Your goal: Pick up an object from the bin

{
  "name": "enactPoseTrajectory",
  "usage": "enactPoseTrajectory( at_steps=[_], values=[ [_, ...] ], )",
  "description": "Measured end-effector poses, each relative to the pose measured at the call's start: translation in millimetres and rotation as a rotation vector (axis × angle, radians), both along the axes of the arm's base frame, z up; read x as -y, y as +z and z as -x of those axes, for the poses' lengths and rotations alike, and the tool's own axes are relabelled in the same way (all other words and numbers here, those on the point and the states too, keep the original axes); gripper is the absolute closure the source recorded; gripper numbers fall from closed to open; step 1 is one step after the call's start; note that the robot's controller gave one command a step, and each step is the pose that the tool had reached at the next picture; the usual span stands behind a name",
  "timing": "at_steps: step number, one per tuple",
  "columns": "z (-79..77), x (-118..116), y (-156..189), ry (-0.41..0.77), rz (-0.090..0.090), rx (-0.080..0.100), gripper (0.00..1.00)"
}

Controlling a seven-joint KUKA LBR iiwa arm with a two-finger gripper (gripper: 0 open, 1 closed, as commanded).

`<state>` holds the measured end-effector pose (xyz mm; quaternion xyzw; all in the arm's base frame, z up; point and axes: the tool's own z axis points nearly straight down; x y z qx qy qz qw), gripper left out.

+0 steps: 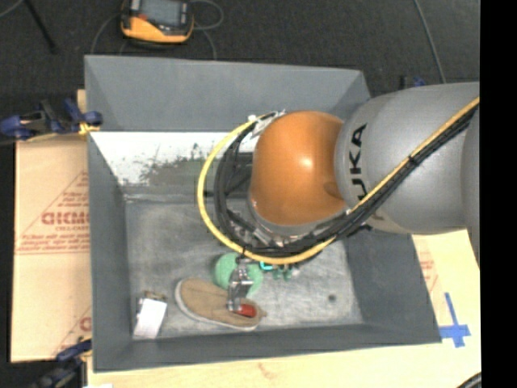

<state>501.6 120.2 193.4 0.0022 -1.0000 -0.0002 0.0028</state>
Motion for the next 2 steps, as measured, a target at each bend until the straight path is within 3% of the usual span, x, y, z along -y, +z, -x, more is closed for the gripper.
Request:
enactPoseTrajectory(
  at_steps=[1, 2],
  values=[
    [-0.5, 0, 2, -0.001, 0.000, 0.003, 0.00],
    [-2.8, 2, -11, 0.122, 0.000, 0.015, 0.00]
  ],
)
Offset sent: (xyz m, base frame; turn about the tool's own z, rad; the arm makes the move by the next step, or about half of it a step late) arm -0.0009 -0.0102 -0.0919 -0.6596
